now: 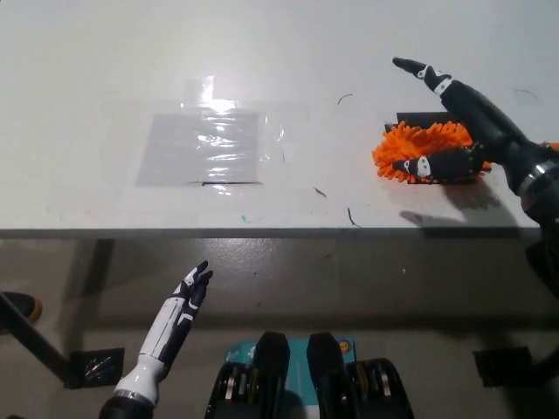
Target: The robot uses it right hand to pick up an extended orange duster kept in the middle of the desk and presses its handle against the desk to collapse it
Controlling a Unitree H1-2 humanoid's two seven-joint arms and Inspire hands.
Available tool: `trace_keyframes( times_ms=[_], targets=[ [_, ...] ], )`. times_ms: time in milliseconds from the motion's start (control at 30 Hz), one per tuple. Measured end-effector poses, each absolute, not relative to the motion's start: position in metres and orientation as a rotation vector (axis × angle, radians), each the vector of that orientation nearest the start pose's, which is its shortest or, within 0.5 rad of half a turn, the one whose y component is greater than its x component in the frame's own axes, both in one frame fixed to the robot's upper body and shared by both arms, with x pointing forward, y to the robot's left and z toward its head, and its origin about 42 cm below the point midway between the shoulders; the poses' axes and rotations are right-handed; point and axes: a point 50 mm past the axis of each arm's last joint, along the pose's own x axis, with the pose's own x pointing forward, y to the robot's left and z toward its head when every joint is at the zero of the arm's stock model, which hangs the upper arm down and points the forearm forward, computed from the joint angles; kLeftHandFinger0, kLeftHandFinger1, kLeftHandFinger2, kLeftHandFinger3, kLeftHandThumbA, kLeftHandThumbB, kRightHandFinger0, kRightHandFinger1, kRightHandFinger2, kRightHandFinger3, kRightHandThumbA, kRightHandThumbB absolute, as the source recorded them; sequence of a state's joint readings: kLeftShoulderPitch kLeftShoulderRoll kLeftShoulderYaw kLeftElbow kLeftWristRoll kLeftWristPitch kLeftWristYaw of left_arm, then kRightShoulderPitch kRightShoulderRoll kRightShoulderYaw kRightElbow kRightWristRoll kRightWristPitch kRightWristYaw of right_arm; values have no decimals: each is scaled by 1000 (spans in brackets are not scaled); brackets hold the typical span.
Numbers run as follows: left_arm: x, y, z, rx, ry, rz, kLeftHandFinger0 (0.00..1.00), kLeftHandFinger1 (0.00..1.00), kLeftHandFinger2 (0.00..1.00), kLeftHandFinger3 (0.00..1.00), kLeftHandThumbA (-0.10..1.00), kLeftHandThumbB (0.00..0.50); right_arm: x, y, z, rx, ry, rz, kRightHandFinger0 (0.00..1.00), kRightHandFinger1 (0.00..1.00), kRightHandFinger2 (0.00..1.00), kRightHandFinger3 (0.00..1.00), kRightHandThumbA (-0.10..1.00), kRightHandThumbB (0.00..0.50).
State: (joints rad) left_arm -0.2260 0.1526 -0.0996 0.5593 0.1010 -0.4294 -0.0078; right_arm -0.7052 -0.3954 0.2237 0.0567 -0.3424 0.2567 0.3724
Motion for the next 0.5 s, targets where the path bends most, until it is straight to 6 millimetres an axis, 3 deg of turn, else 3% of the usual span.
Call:
trace_keyframes(
  times_ms=[267,500],
  targets=[
    [341,234,43,271,-89,-171,1000,1000,1000,1000,1000,500,494,-223,302,-917,-122,382,1000,1000,1000,1000,942,232],
    [340,233,42,274,-89,-170,1000,1000,1000,1000,1000,500,514,-227,296,-952,-46,381,1000,1000,1000,1000,985,249]
  ],
)
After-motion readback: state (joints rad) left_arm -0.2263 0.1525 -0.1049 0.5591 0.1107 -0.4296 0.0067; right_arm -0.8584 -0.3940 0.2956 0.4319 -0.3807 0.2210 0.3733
